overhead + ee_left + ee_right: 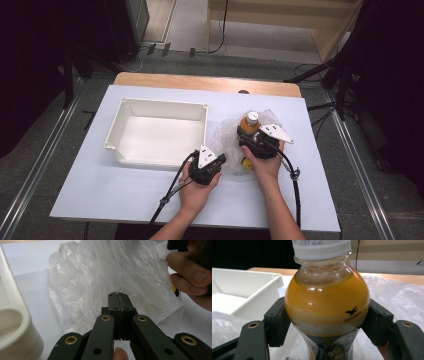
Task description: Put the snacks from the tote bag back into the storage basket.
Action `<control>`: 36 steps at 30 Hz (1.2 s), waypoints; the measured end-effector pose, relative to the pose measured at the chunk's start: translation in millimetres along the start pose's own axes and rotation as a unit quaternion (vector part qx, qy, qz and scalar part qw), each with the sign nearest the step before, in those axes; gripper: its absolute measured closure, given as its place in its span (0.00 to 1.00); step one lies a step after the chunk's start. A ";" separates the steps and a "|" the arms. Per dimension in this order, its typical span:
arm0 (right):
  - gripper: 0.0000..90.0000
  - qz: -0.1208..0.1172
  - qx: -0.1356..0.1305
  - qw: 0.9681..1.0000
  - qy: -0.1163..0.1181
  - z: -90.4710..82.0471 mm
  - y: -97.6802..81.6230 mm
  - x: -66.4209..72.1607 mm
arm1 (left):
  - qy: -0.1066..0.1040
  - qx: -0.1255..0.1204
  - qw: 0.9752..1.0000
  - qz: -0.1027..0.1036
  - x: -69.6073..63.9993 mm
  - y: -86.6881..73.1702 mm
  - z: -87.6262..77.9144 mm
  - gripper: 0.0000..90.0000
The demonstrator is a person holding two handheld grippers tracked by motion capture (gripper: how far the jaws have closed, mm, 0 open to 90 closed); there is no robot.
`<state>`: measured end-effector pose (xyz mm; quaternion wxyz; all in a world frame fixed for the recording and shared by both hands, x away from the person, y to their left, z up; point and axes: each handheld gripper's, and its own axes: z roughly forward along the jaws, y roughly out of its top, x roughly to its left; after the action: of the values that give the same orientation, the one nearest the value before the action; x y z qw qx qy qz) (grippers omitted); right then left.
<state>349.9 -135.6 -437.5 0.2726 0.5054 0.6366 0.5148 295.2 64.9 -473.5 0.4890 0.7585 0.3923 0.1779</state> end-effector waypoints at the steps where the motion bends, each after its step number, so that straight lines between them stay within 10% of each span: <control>1: 0.36 0.003 -0.002 1.000 0.004 -2.2 1.8 0.1 | 0.000 0.000 1.000 0.000 0.1 0.1 0.0 1.00; 36: 0.36 -0.005 -0.066 0.998 0.013 -43.7 82.6 10.6 | 0.000 -0.005 1.000 -0.003 0.3 -0.4 -2.0 1.00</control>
<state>338.3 -145.8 -344.7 0.2995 0.4768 0.6074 0.5605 293.9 66.4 -473.0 0.4938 0.7546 0.3938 0.1781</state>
